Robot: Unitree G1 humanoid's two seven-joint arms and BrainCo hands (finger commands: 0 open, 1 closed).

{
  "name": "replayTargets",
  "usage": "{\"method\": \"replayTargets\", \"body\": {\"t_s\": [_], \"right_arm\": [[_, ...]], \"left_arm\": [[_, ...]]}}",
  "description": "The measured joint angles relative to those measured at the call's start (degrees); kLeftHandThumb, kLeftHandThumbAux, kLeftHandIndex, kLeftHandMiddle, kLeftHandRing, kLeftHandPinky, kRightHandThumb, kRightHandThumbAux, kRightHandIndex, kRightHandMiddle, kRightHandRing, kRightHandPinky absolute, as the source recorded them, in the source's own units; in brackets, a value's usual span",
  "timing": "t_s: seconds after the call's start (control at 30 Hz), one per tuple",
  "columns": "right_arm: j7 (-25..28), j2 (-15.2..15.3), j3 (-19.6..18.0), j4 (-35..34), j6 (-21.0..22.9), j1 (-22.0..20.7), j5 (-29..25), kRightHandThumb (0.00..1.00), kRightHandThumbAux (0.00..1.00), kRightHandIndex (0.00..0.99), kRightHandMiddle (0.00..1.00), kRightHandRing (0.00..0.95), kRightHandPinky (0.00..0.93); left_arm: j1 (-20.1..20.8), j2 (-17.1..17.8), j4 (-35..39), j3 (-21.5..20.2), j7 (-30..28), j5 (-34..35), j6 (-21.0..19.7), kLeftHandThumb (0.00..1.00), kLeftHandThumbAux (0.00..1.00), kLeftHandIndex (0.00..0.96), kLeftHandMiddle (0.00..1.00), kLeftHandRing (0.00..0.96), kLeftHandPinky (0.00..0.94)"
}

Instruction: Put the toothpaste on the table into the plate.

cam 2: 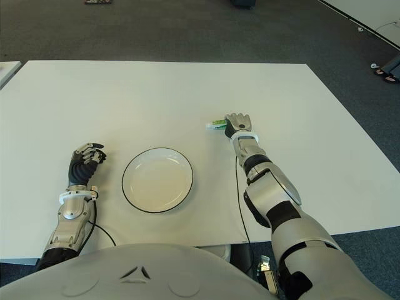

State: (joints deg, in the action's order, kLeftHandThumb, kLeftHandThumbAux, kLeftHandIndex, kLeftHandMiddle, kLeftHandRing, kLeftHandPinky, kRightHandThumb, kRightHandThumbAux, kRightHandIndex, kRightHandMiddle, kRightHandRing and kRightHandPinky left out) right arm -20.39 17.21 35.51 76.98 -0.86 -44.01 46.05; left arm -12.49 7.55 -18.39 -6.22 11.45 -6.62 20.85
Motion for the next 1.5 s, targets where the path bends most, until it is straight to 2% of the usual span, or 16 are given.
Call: {"method": "replayTargets", "body": {"t_s": [0.67,1.1,1.5], "right_arm": [[-2.2,-0.1,-3.3,0.2,-2.4,0.9,-2.7,0.711,0.716,0.44,0.833,0.826,0.838],[-5.2,-1.5,-5.2,0.0,-4.8,0.4,-4.0,0.712,0.716,0.44,0.826,0.824,0.834],[-13.1,-1.4,-5.4,-5.4,-12.1,-1.4,-3.8,0.715,0.715,0.441,0.845,0.844,0.862]], "left_arm": [[0.1,0.0,0.3,0.0,0.0,0.0,-0.7,0.706,0.716,0.433,0.579,0.567,0.527],[0.3,0.0,0.1,0.0,0.0,0.0,-0.7,0.707,0.716,0.434,0.583,0.57,0.525],[0.8,0.1,-0.4,0.3,0.0,-0.5,-0.4,0.706,0.717,0.434,0.583,0.577,0.53]]}}
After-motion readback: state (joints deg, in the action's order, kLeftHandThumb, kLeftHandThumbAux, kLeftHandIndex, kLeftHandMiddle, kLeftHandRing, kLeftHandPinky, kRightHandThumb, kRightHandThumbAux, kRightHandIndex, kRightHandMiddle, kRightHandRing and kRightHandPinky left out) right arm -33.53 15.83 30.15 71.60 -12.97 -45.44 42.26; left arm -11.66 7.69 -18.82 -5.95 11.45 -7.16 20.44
